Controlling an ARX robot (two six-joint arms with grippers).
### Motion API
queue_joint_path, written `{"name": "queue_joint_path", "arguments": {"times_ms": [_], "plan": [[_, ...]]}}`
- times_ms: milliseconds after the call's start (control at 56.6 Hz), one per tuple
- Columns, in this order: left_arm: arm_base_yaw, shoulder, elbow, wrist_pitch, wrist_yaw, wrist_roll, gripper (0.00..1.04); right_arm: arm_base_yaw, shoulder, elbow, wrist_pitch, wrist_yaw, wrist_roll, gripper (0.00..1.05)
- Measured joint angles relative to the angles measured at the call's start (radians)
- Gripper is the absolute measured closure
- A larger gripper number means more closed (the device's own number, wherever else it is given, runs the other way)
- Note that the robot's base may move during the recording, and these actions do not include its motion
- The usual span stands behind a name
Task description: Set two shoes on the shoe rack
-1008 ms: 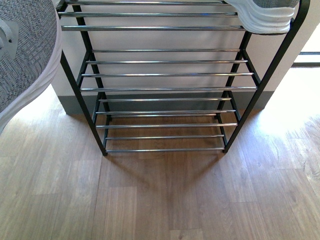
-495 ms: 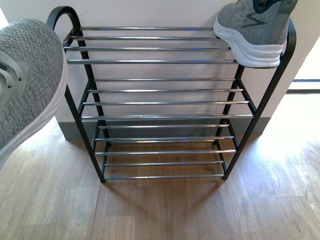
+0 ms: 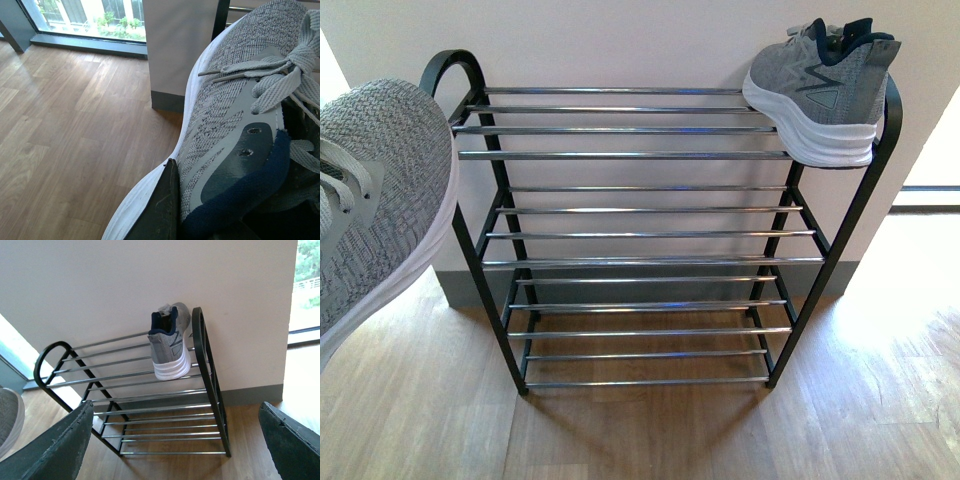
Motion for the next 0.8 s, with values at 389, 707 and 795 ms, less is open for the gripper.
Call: {"name": "queue_joint_path", "arguments": {"times_ms": [389,707,795], "plan": [[0.0,0.0,0.0,0.0,0.0,0.0,1.03,0.295,-0.252,-0.286,0.153,0.367,-0.125,0.7],[0.0,0.0,0.0,0.0,0.0,0.0,1.03,0.487,-0.376,-0.398,0.148,0.55,-0.138,1.03],[0.0,0.0,0.0,0.0,0.0,0.0,1.03,0.519,-0.474,-0.424,0.056,0.576,-0.138,1.03]]}}
